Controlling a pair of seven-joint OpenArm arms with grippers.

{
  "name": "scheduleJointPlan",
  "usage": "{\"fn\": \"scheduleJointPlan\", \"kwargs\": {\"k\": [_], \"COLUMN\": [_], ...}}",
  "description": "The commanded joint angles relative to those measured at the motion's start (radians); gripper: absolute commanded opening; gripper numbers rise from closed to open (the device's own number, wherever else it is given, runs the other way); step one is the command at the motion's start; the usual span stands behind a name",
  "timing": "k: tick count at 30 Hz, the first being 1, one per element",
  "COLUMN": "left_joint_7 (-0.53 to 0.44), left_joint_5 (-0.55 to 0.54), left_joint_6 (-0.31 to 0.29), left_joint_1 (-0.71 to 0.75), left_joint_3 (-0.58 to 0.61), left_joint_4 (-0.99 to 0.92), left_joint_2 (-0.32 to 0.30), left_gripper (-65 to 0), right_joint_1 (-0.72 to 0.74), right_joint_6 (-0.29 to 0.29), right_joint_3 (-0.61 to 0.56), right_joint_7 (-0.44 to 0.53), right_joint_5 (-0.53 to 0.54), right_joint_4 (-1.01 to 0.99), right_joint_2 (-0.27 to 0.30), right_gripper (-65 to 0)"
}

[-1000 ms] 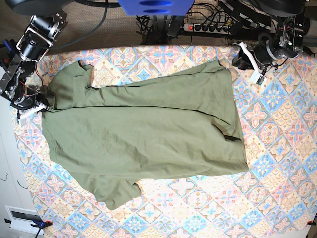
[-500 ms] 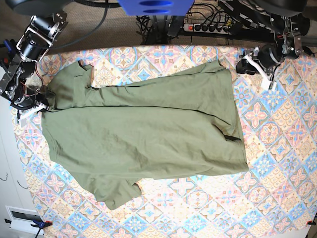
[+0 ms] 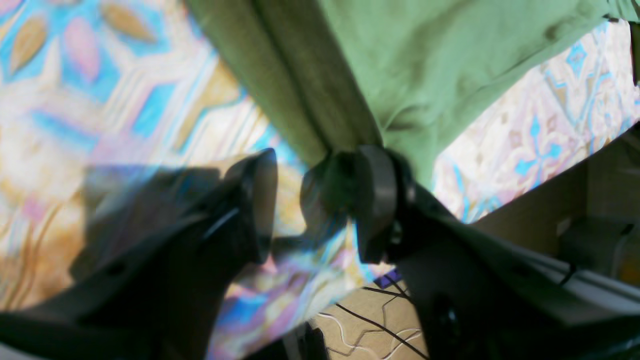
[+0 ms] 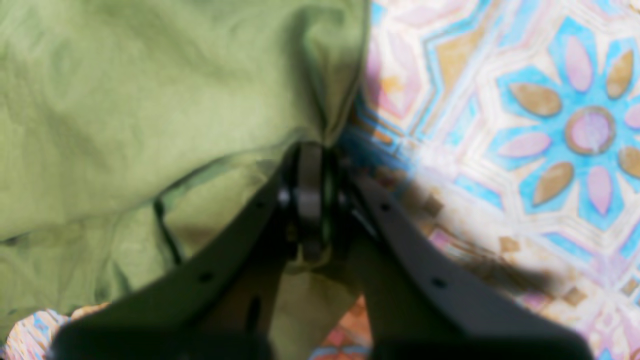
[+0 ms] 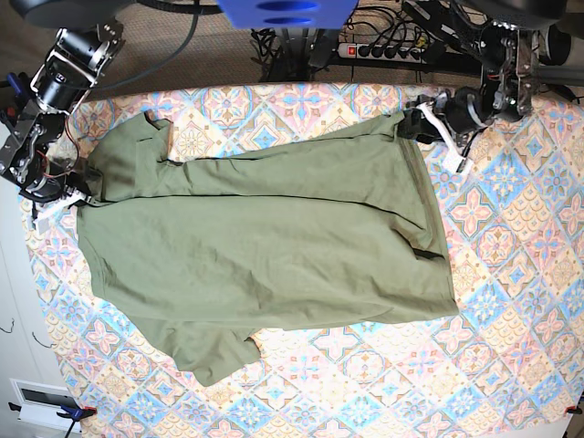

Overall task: Layout the t-shirt on the table in an organized manner, then fold the t-shirt properly
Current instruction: 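Grasp the side edge with the left gripper and pull it taut, then drag the grasped edge with the left gripper away from the right gripper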

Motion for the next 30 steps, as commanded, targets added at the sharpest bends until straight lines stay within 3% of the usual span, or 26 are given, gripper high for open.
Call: {"fn": "scheduleJointPlan", "kwargs": {"k": [1, 9, 26, 28, 30], "left_joint_7": [-0.004, -0.004, -0.004, -0.004, -0.004], "left_joint_5": [-0.016, -0.028, -0.013, -0.019, -0.022], "left_joint_6": [-0.007, -0.007, -0.006, -0.009, -0.01], "left_joint_1": [0.0, 0.042, -0.003, -0.003, -0.003], "left_joint_3": [0.001, 0.032, 0.079, 0.108, 0.131], "left_joint_4": [0.027, 0.159, 0.039, 0.039, 0.05], "left_joint_2": [-0.012, -0.018, 0.0, 0.0, 0.002], "left_gripper": [-40.2, -40.2, -40.4, -44.8, -54.7], "right_joint_1": [0.019, 0.02, 0.022, 0.022, 0.02], "right_joint_6": [0.002, 0.002, 0.002, 0.002, 0.002], "right_joint_3": [0.004, 0.004, 0.004, 0.004, 0.004], "right_joint_7": [0.014, 0.015, 0.014, 0.014, 0.014], "right_joint_5": [0.01, 0.01, 0.01, 0.01, 0.01], "right_joint_4": [0.012, 0.011, 0.014, 0.014, 0.014], "right_joint_2": [0.027, 0.027, 0.027, 0.027, 0.027], "right_gripper": [-62.8, -62.8, -62.8, -62.8, -62.8]}}
